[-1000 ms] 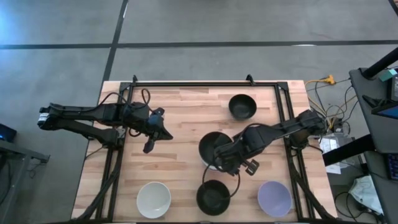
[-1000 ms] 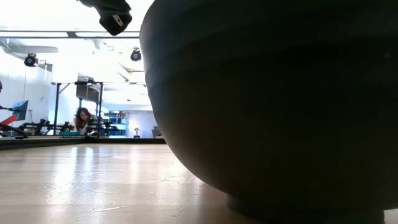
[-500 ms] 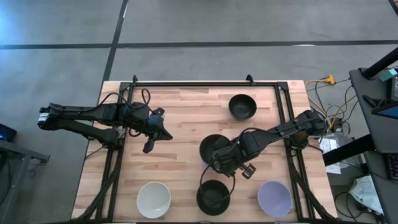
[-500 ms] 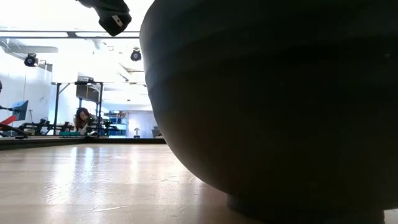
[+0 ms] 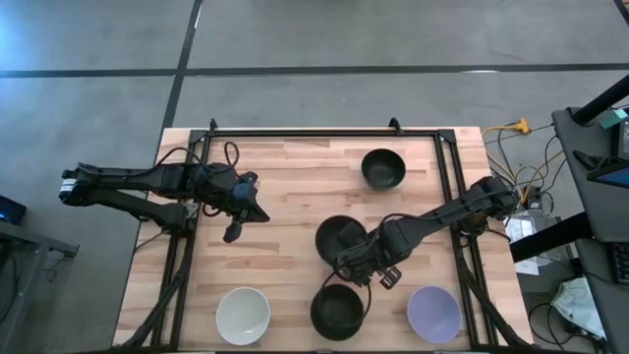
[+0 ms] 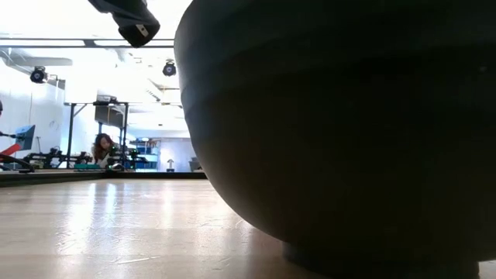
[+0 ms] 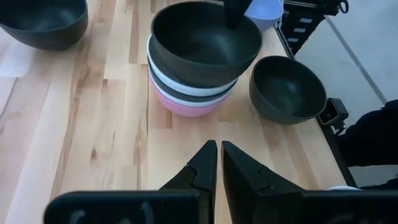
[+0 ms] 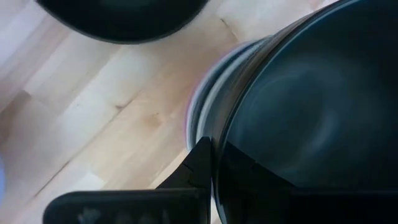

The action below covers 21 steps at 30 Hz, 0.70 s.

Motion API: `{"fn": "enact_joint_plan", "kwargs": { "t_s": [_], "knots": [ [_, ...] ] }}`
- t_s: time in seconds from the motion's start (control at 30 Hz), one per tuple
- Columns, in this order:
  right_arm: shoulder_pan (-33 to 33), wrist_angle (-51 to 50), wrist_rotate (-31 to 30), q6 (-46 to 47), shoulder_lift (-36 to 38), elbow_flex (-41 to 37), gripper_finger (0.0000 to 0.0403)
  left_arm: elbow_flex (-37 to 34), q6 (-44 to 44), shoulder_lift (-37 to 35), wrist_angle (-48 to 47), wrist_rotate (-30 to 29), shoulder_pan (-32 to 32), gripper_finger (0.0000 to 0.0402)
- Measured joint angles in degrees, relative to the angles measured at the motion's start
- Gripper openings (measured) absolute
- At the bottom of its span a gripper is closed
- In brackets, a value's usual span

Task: Nest bowls inside each other
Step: Stack the black bowl on top of the white bowl

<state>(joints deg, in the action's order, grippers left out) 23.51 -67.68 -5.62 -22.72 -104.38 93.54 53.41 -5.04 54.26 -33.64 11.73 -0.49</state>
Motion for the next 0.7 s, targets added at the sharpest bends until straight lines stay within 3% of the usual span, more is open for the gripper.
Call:
{"fn": "enact_joint_plan", "kwargs": {
  "t_s": [0.7],
  "knots": [
    [0.0,0.97,-0.15,3.7,-1.97,-1.81,0.0009,-0.02,4.0,-0.96,-0.43,0.61,0.0,0.0008]
  ]
}}
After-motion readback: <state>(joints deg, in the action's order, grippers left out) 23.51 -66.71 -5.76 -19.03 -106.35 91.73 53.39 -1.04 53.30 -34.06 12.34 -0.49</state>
